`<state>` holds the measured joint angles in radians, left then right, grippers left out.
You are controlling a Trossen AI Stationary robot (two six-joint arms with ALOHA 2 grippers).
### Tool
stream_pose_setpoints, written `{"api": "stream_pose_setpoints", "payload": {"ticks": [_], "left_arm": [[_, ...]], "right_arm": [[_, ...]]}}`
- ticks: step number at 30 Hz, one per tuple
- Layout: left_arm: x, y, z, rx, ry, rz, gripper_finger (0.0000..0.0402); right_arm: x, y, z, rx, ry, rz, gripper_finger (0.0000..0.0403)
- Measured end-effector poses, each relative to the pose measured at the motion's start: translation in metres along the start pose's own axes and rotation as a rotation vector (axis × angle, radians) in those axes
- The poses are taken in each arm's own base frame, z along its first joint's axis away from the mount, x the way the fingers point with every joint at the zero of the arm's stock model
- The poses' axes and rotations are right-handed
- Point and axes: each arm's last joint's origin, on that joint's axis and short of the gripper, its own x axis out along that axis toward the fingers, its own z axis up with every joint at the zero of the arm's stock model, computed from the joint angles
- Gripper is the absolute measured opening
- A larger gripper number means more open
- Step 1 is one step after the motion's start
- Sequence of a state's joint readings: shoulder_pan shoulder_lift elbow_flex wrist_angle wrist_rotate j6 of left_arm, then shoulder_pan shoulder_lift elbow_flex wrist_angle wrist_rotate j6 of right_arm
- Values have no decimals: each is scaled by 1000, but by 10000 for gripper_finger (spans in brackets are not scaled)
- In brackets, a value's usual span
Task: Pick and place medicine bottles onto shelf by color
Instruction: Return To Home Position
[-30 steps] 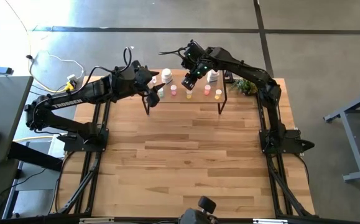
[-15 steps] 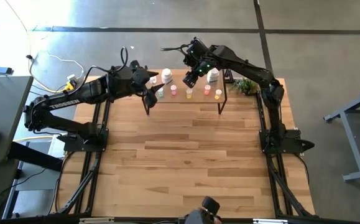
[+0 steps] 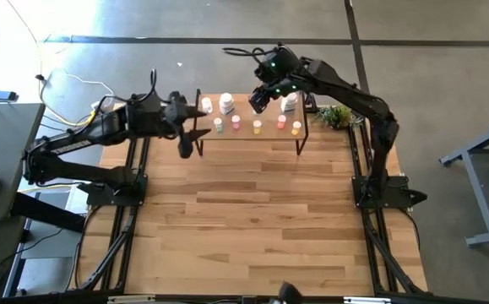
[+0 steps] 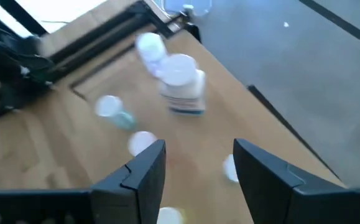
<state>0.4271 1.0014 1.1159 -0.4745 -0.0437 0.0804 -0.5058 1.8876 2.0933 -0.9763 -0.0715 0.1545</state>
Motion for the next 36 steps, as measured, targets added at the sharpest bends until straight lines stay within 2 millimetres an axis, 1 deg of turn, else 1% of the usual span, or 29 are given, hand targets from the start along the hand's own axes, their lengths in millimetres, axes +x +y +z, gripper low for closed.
{"api": "stream_pose_setpoints", "payload": {"ticks": [5,9,13,16,19,23,26,31,36], "left_arm": [[-14,-4,-29,-39,-26,-39,241],[-26,-7,-58,-97,-58,-101,241],[-36,-10,-89,-146,-93,-147,241],[-42,-12,-110,-164,-138,-154,241],[-47,-13,-129,-177,-185,-155,241],[-49,-15,-148,-208,-259,-176,241],[-46,-17,-162,-241,-297,-212,241],[-37,-20,-184,-297,-308,-230,241],[-26,-22,-205,-322,-290,-241,241]], "right_arm": [[-13,28,-3,-19,-20,55,179],[-14,57,-8,-68,-27,113,179],[-16,84,-12,-76,-47,169,179],[-18,100,-14,-52,-79,177,179],[-22,112,-16,-36,-100,177,179],[-30,123,-20,-19,-107,196,179],[-39,126,-21,-6,-108,209,179],[-70,125,-20,-11,-161,237,179],[-111,117,-20,-83,-257,226,179]]}}
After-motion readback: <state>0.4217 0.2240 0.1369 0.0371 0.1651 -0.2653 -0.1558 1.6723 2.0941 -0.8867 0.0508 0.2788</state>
